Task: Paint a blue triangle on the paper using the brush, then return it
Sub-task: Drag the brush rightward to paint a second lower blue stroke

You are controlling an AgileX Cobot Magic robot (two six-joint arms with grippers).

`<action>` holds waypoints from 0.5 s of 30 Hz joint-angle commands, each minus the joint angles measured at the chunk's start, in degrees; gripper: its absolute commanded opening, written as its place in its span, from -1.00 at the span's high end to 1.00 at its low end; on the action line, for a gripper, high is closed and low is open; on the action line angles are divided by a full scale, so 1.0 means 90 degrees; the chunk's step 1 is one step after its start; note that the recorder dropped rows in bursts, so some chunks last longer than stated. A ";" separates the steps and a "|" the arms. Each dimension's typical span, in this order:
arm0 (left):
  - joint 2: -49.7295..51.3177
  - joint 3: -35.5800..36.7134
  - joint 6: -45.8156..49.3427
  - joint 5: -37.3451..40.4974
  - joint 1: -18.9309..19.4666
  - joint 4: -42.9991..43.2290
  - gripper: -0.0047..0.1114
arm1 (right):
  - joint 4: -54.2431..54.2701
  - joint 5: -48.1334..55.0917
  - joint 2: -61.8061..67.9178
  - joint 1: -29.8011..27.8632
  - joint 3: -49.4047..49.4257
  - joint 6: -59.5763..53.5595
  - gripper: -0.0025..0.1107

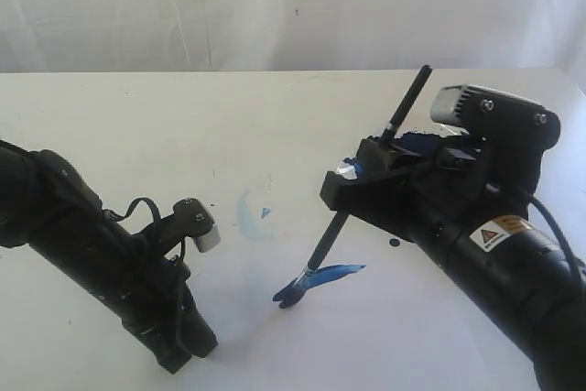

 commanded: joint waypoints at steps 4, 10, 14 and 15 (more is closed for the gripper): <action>0.0009 0.0054 0.0006 0.0104 0.0006 -0.0037 0.92 | 0.0245 0.0193 -0.0050 0.0006 0.0027 -0.0318 0.96; 0.0009 0.0054 0.0006 0.0104 0.0006 -0.0037 0.92 | 0.1018 0.0262 -0.0325 0.0006 0.0027 -0.1147 0.96; 0.0009 0.0054 0.0006 0.0104 0.0006 -0.0037 0.92 | 0.1753 0.0291 -0.0621 0.0006 0.0155 -0.1786 0.96; 0.0009 0.0054 0.0006 0.0104 0.0006 -0.0037 0.92 | 0.1800 0.0277 -0.0675 0.0006 0.0212 -0.1786 0.96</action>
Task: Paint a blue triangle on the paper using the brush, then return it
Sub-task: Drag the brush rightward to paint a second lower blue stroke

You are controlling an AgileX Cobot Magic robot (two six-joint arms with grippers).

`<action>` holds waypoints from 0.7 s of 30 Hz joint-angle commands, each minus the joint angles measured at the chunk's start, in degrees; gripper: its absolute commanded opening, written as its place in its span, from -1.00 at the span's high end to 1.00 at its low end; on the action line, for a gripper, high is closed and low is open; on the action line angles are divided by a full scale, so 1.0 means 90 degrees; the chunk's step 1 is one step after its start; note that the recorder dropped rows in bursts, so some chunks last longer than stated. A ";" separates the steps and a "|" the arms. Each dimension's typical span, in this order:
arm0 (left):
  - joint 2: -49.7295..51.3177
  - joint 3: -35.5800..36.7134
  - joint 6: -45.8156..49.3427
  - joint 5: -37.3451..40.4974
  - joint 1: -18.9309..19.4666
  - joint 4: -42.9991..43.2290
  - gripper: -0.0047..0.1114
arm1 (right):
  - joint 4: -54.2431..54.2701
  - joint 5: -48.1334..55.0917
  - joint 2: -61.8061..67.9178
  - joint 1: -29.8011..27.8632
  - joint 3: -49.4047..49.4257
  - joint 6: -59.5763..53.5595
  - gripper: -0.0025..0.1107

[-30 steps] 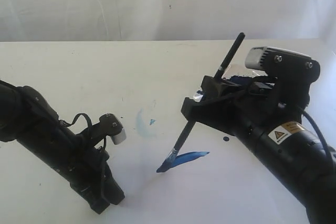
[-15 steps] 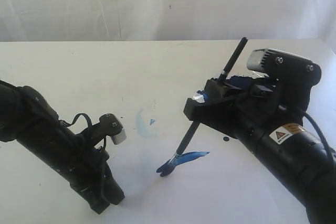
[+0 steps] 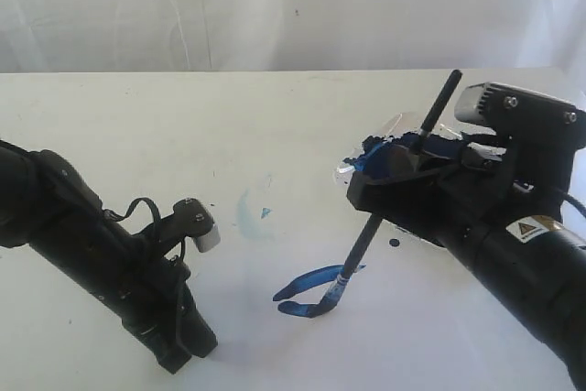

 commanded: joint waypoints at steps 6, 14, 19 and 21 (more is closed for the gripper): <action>0.0009 0.0054 0.0006 0.0104 0.0006 -0.0037 0.92 | 0.0782 -0.0244 -0.0695 0.0006 0.0651 -0.0463 0.96; 0.0009 0.0054 0.0006 0.0104 0.0006 -0.0037 0.92 | 0.1508 -0.0369 -0.1303 0.0006 0.0813 -0.1351 0.96; 0.0009 0.0054 0.0006 0.0118 0.0006 -0.0037 0.92 | 0.1638 -0.0408 -0.1421 0.0006 0.0813 -0.1564 0.96; 0.0009 0.0054 0.0006 0.0118 0.0006 -0.0037 0.92 | 0.1638 -0.0423 -0.1478 0.0006 0.0813 -0.1577 0.96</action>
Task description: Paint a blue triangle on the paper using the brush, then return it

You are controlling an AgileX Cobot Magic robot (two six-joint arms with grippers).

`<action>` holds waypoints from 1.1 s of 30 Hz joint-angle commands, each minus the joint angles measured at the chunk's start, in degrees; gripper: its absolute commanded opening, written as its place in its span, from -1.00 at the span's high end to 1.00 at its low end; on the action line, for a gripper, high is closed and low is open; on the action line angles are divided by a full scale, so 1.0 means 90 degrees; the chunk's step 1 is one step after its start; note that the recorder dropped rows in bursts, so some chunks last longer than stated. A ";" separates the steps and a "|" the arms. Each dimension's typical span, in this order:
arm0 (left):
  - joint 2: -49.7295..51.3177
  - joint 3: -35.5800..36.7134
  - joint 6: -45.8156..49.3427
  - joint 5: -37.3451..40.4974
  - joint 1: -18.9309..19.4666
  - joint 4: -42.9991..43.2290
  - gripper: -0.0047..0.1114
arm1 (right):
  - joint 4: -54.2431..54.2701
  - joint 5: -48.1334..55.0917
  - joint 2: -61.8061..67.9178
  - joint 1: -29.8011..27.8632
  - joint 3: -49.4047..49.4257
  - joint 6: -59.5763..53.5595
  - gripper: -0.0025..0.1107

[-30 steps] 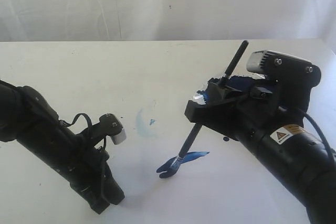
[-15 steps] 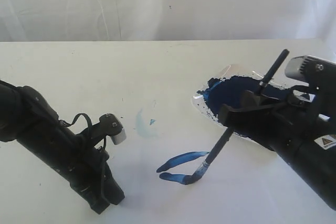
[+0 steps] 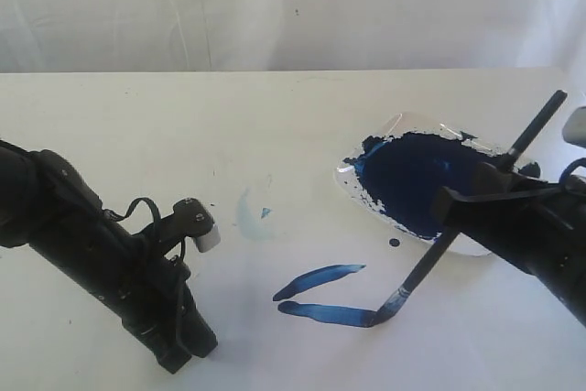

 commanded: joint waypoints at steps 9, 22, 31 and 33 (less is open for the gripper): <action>0.0009 0.0054 0.0006 0.0118 0.0006 -0.0037 0.92 | -0.0307 -0.0001 -0.0422 0.0006 0.0040 -0.0064 0.96; 0.0009 0.0054 0.0006 0.0118 0.0006 -0.0037 0.92 | -0.2692 0.0043 0.0864 0.0006 -0.0533 0.2530 0.96; 0.0009 0.0054 0.0006 0.0118 0.0006 -0.0037 0.92 | -0.3068 -0.0103 0.1584 0.0006 -0.0803 0.3176 0.96; 0.0009 0.0054 0.0006 0.0130 0.0006 -0.0037 0.92 | -0.3068 -0.0103 0.1691 0.0006 -0.0806 0.3176 0.96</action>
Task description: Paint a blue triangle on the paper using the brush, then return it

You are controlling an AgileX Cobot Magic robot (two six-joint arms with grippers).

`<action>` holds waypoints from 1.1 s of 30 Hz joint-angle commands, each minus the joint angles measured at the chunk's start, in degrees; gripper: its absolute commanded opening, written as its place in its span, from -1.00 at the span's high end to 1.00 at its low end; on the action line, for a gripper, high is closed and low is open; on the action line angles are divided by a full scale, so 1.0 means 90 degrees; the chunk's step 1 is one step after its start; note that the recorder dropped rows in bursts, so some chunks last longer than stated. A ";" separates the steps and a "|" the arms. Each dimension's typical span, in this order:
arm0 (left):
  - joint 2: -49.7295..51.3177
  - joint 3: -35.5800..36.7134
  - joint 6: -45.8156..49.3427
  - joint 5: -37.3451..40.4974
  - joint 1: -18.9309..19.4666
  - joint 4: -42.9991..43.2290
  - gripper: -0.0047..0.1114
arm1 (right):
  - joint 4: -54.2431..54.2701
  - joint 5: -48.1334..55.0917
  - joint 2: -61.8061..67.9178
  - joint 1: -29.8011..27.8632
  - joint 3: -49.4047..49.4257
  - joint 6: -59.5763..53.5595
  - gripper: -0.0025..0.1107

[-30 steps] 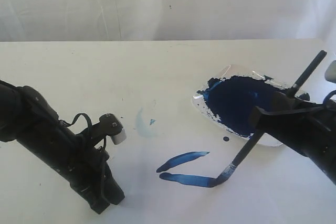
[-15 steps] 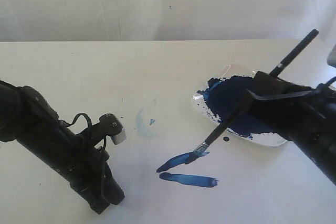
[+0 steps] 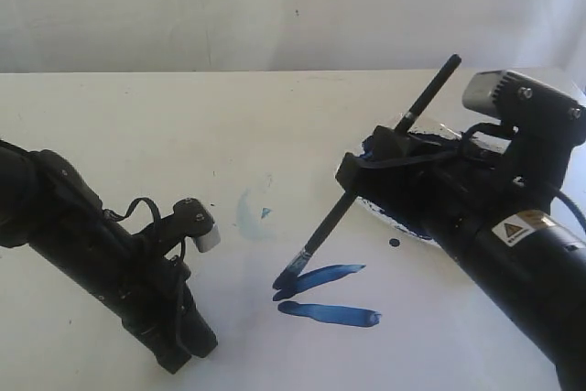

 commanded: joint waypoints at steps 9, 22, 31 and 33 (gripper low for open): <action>0.0009 0.0054 0.0006 0.0130 0.0006 -0.0037 0.92 | -0.0150 -0.0047 0.0349 0.0006 -0.0055 0.0183 0.96; 0.0009 0.0054 0.0006 0.0130 0.0006 -0.0037 0.92 | -0.0126 0.0163 0.0349 0.0006 -0.0043 0.0181 0.96; 0.0009 0.0054 0.0006 0.0130 0.0006 -0.0037 0.92 | 0.0096 0.0182 0.0349 0.0006 -0.0031 -0.0018 0.96; 0.0009 0.0054 0.0006 0.0130 0.0006 -0.0037 0.92 | 0.0096 0.0182 0.0335 0.0006 -0.0031 -0.0018 0.96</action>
